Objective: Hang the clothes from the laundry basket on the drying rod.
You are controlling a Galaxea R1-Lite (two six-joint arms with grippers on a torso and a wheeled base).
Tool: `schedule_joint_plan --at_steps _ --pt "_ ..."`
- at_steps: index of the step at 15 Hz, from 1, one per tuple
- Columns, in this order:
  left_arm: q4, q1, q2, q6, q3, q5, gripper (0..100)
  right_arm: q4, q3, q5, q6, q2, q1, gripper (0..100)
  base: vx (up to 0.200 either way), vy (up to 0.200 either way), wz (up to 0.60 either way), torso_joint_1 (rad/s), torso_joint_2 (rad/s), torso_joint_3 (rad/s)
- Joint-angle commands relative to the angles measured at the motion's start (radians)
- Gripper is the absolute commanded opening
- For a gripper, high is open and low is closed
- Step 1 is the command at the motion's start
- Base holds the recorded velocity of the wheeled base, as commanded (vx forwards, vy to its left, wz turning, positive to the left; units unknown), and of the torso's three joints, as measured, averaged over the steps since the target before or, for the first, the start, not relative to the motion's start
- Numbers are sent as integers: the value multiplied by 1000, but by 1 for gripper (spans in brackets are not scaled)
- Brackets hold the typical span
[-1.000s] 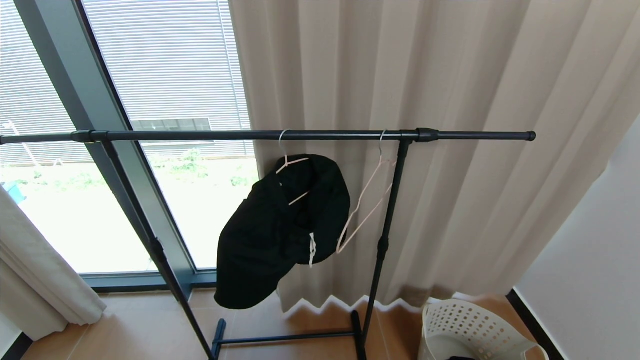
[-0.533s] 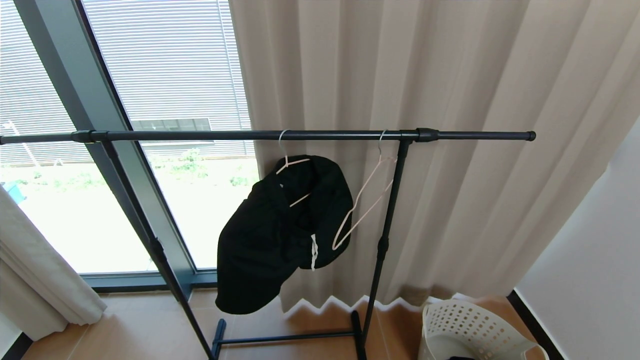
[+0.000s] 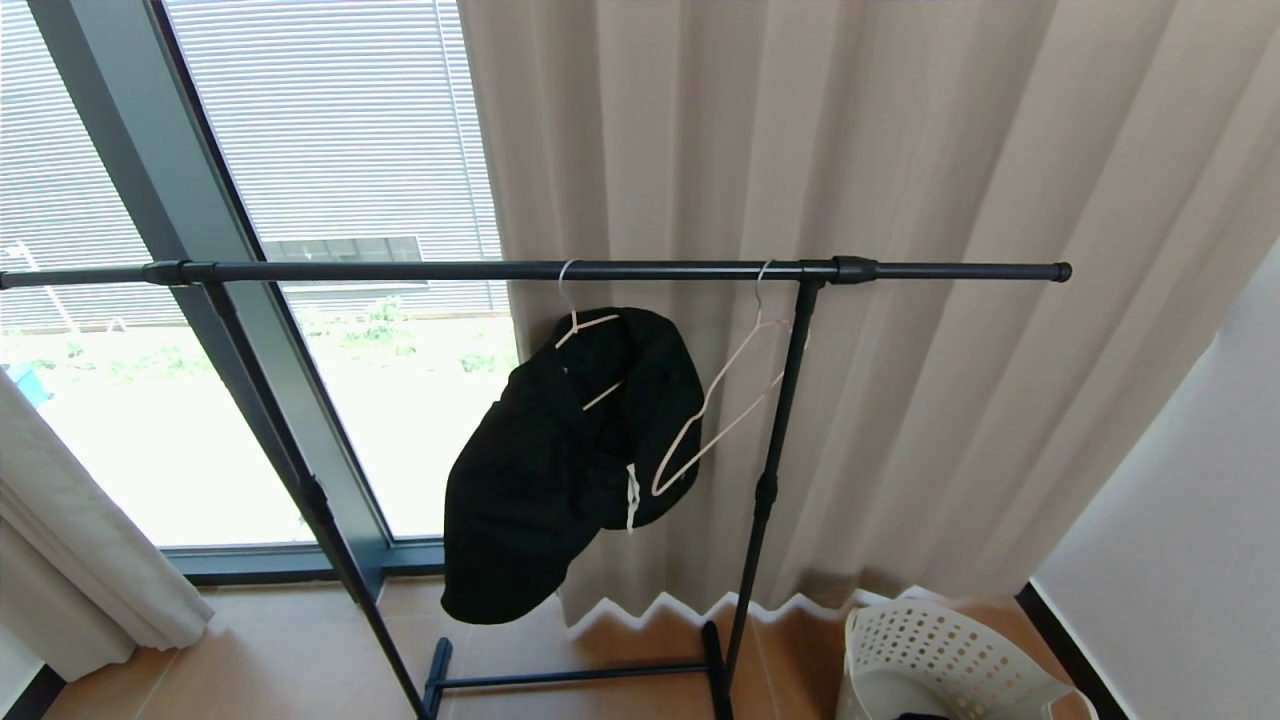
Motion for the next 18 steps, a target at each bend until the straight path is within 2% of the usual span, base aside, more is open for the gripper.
schedule_joint_plan --at_steps 1,11,18 --pt "0 0 -2 1 0 0 100 0 0 0 1 3 1 100 0 0 0 0 0 0" --pt "0 0 -2 1 0 0 100 6 0 0 1 2 1 100 0 0 0 -8 13 10" --pt "0 0 -2 1 0 0 100 6 0 2 5 2 1 100 0 0 0 -141 334 178"
